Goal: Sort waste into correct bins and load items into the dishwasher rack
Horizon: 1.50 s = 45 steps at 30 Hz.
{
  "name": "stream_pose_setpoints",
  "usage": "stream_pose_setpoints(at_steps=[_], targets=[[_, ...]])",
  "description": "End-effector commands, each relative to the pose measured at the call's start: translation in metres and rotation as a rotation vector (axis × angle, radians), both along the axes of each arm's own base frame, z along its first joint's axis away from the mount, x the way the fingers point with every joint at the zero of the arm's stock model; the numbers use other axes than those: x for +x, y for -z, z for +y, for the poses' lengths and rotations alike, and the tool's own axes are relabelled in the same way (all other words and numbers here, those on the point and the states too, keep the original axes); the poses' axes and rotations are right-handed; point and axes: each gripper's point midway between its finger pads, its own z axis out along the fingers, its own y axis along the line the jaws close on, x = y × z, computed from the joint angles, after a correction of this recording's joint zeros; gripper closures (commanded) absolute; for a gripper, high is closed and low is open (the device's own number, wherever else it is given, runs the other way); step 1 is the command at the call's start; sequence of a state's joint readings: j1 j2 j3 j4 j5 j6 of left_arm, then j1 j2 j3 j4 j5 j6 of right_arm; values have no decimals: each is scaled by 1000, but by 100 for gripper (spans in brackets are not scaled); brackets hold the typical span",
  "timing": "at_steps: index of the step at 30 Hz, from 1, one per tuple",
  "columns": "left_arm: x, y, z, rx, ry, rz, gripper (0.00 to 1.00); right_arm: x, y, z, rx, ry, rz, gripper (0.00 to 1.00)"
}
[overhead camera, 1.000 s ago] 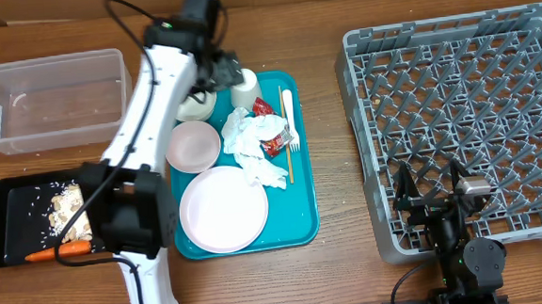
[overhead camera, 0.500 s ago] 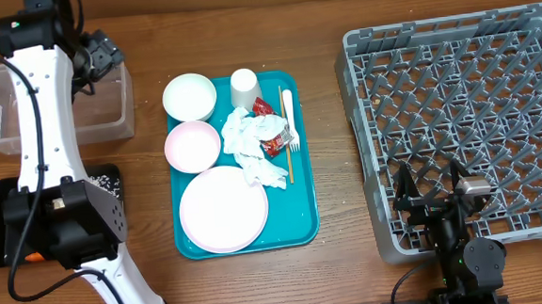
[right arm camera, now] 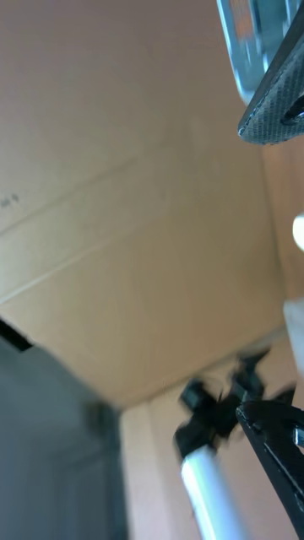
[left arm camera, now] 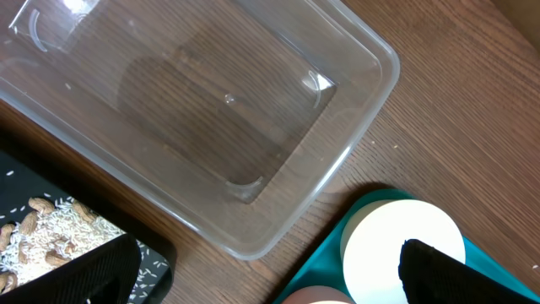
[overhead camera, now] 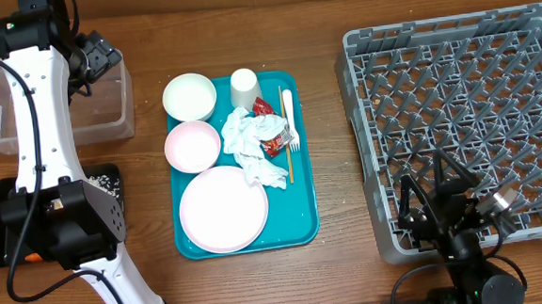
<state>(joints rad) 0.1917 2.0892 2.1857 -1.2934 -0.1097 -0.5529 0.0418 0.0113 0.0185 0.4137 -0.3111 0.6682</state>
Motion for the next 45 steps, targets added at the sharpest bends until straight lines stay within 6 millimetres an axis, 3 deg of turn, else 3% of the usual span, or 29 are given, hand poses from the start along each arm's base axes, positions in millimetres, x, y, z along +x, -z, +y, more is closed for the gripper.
stream_pose_setpoints(at_steps=[1,5,10,13,15,17,20,22,25,26,31,38,45], targets=[[-2,-8,1,1,-21,-20,0,-14,-18,5,81,-83,-60,0],[-2,-8,1,1,-21,-20,0,-21,-52,-2,34,-10,-128,0],[-2,-8,1,1,-21,-20,0,5,-111,-3,-65,62,-98,0],[-2,-8,1,1,-21,-20,0,54,-153,21,-178,-41,-37,0],[-2,-8,1,1,-21,-20,0,90,-163,45,-272,-158,29,0],[-2,-8,1,1,-21,-20,0,127,-159,67,-340,-247,125,0],[-2,-8,1,1,-21,-20,0,191,-128,116,-508,-336,298,0],[-2,-8,1,1,-21,-20,0,217,-108,136,-573,-330,389,0],[-2,-8,1,1,-21,-20,0,275,-31,195,-786,-248,559,0],[-2,-8,1,1,-21,-20,0,285,-7,204,-815,-221,593,0],[-2,-8,1,1,-21,-20,0,306,72,234,-854,-270,673,0],[-2,-8,1,1,-21,-20,0,319,132,250,-850,-332,716,0],[-2,-8,1,1,-21,-20,0,312,190,262,-904,-354,801,0]])
